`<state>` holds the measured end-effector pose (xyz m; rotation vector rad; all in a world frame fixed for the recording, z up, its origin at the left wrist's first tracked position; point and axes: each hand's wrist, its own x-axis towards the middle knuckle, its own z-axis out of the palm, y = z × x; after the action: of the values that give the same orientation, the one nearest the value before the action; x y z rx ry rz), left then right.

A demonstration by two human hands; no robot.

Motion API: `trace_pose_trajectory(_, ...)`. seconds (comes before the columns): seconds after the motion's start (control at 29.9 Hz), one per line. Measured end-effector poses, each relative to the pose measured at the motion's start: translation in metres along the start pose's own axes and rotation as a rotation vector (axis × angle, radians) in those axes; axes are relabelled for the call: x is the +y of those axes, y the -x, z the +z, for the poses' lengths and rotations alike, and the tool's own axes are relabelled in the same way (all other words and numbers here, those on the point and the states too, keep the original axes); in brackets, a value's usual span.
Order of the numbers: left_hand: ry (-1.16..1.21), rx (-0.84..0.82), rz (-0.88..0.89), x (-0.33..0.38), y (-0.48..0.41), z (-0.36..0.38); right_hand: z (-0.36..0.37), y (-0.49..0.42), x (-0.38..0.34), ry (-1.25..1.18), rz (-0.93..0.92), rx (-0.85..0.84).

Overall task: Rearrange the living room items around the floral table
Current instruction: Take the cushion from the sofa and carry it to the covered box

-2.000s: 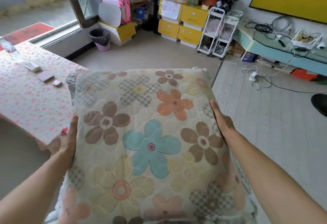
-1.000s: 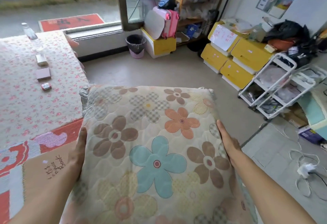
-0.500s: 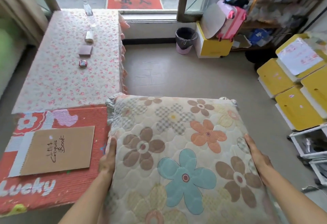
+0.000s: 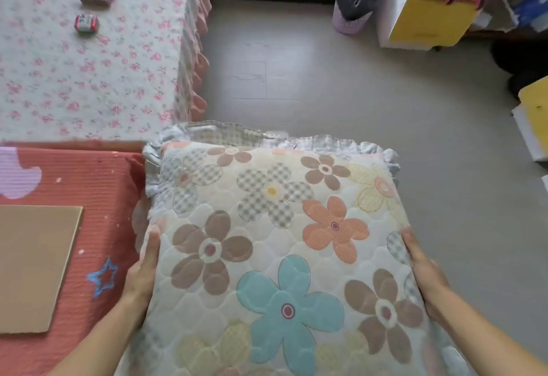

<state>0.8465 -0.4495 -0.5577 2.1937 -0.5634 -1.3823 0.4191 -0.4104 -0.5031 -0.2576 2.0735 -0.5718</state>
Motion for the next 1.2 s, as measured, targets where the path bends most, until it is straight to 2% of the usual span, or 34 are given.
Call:
trace_pose_trajectory(0.07,-0.015,0.039,-0.066,-0.031,-0.044,0.016,0.036,-0.064,0.021,0.026,0.015,-0.064)
trace_pose_trajectory(0.1,0.002,0.031,-0.074,-0.026,-0.050,0.014,0.047,-0.068,0.012,0.033,0.008,-0.072)
trace_pose_trajectory(0.17,-0.015,0.070,-0.118,-0.065,-0.095,0.035,0.086,-0.115,0.033,0.066,-0.003,-0.098)
trace_pose_trajectory(0.4,-0.035,0.151,-0.167,-0.124,-0.179,0.051,0.161,-0.187,0.078,0.118,0.031,-0.126)
trace_pose_trajectory(0.6,-0.001,0.176,-0.206,-0.159,-0.211,0.066,0.180,-0.214,0.103,0.152,0.051,-0.071)
trace_pose_trajectory(0.77,0.087,0.185,-0.158,-0.149,-0.212,0.058,0.175,-0.200,0.088,0.138,0.034,0.007)
trace_pose_trajectory(0.9,0.050,0.111,-0.106,-0.132,-0.206,0.069,0.169,-0.200,0.086,0.100,-0.021,0.107)
trace_pose_trajectory(1.04,-0.018,0.058,-0.149,-0.136,-0.210,0.084,0.179,-0.221,0.094,0.126,0.032,0.101)
trace_pose_trajectory(1.2,-0.172,0.048,-0.098,-0.134,-0.206,0.084,0.186,-0.242,0.093,0.208,0.048,0.130)
